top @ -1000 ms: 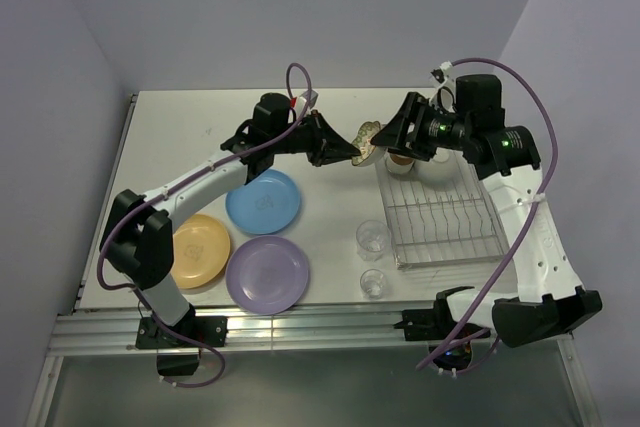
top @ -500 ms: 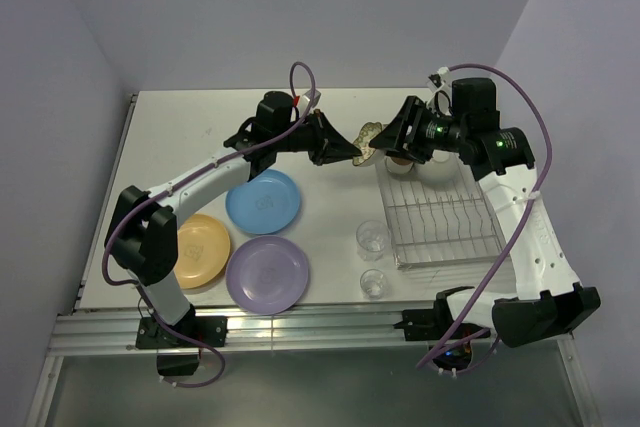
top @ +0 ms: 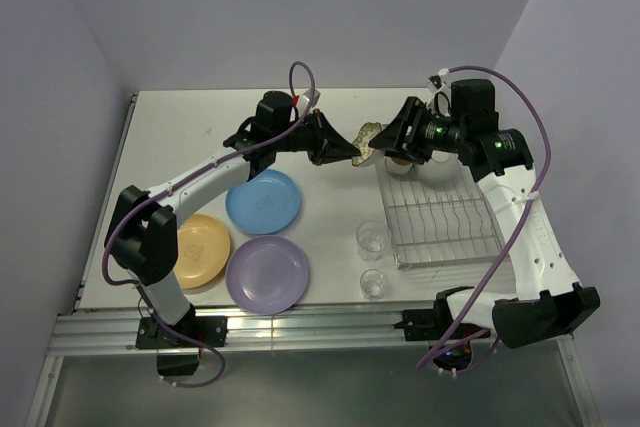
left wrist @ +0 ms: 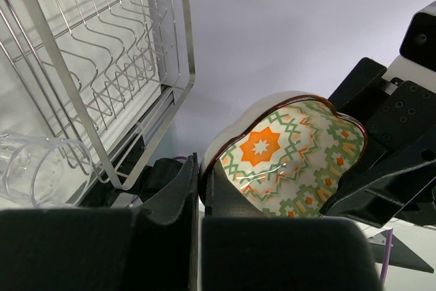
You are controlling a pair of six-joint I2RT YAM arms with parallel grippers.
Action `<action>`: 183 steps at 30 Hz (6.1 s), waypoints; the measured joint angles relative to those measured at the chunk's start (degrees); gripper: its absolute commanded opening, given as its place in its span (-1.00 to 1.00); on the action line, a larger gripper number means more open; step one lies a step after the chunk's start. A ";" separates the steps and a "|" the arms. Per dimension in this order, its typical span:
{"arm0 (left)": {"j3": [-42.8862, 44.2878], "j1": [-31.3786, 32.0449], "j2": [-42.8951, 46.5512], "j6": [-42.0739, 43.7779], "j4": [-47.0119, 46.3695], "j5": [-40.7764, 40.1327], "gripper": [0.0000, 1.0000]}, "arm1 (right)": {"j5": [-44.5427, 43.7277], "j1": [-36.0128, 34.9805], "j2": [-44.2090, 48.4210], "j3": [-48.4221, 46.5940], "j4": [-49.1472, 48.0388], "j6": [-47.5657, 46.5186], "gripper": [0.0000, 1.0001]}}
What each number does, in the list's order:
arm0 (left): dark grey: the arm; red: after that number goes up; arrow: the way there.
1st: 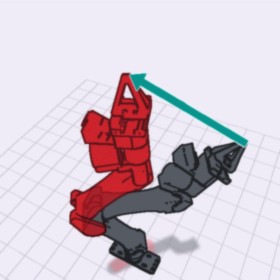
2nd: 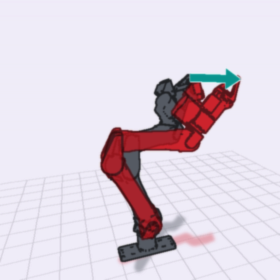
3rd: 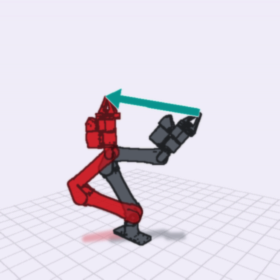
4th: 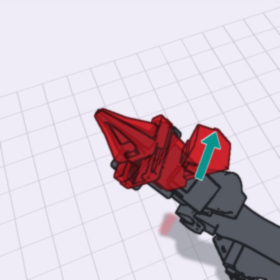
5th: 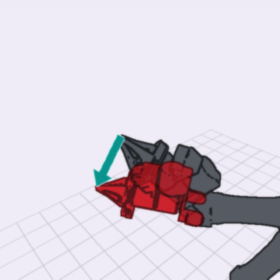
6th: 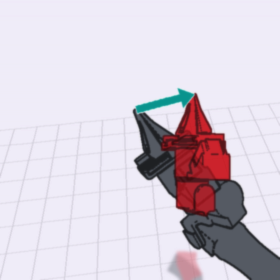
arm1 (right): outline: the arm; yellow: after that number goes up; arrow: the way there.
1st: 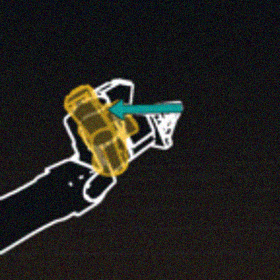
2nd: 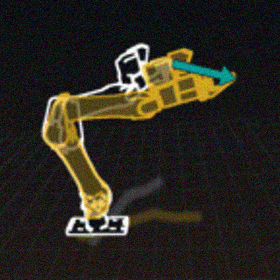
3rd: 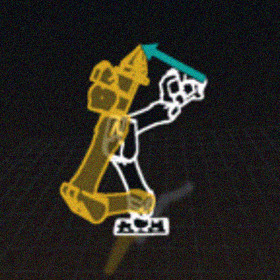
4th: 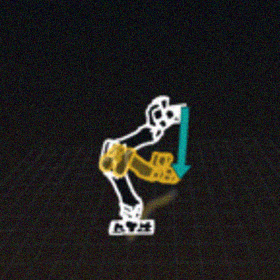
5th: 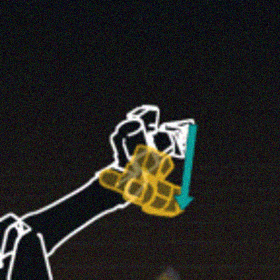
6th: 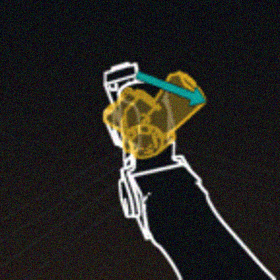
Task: Load the mixed dishes into the dish rack
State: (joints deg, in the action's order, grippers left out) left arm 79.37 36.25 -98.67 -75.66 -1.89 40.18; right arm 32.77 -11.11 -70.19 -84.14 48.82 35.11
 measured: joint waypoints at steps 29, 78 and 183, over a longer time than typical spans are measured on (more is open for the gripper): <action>4.00 -3.10 -0.46 12.72 29.99 -13.18 0.98 | -25.38 -1.20 0.28 -1.09 12.31 -6.78 -1.00; 14.23 3.48 -8.24 33.31 47.56 -22.05 0.93 | -75.67 -19.41 -38.73 -5.97 21.16 -13.14 -1.00; -5.35 22.77 15.58 81.22 14.56 -32.59 0.99 | -36.87 -8.48 -16.72 -7.34 26.43 -12.55 -1.00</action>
State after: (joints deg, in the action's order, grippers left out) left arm 74.02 59.02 -83.09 5.56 12.67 7.60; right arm -4.10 -19.59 -86.91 -91.48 75.24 22.57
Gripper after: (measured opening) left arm 0.992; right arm 0.019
